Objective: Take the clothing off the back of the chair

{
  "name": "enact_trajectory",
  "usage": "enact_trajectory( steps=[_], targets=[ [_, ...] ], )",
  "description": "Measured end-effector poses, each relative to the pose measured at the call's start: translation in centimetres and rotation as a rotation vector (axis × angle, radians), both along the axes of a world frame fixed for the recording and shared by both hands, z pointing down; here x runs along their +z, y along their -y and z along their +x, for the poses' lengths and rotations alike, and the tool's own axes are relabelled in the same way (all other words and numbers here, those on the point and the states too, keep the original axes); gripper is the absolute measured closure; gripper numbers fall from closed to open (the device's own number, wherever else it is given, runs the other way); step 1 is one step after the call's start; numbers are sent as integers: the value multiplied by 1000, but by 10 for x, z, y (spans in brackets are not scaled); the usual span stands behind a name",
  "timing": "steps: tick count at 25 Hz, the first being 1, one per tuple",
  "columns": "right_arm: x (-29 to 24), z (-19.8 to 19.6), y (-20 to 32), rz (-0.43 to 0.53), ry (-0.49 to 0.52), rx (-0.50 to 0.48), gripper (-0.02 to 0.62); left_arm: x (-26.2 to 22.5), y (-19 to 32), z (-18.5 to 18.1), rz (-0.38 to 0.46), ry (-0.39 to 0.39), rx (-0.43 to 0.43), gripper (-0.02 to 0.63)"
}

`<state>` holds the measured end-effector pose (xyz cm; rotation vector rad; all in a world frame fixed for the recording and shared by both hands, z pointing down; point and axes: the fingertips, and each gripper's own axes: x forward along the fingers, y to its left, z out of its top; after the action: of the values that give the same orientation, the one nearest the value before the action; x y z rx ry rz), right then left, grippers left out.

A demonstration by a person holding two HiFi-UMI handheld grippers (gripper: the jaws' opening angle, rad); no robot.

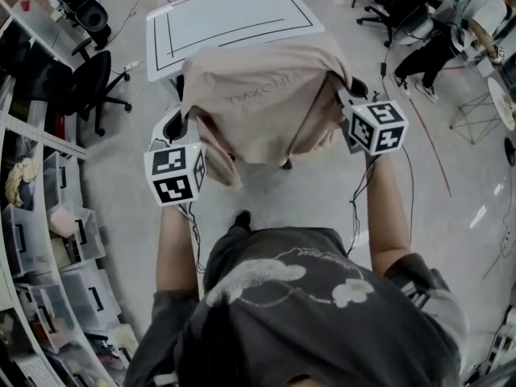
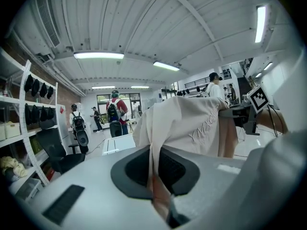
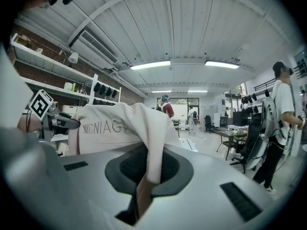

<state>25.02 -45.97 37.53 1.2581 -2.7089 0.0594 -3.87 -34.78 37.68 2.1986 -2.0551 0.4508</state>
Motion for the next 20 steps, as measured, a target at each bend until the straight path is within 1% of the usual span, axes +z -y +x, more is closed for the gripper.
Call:
enact_trajectory(
  steps=[4, 10, 12, 15, 20],
  targets=[
    [-10, 11, -19, 21, 23, -10, 600, -8, -15, 7, 13, 3, -18, 600],
    [-15, 28, -58, 35, 76, -69, 599, -6, -48, 25, -2, 3, -46, 600],
    [-11, 35, -66, 33, 89, -87, 600, -4, -55, 32, -10, -9, -48, 600],
    [4, 48, -78, 14, 81, -106, 598, 3, -58, 41, -16, -27, -55, 600],
    [21, 68, -91, -18, 93, -83, 598, 16, -58, 57, -47, -30, -30, 600]
  ],
)
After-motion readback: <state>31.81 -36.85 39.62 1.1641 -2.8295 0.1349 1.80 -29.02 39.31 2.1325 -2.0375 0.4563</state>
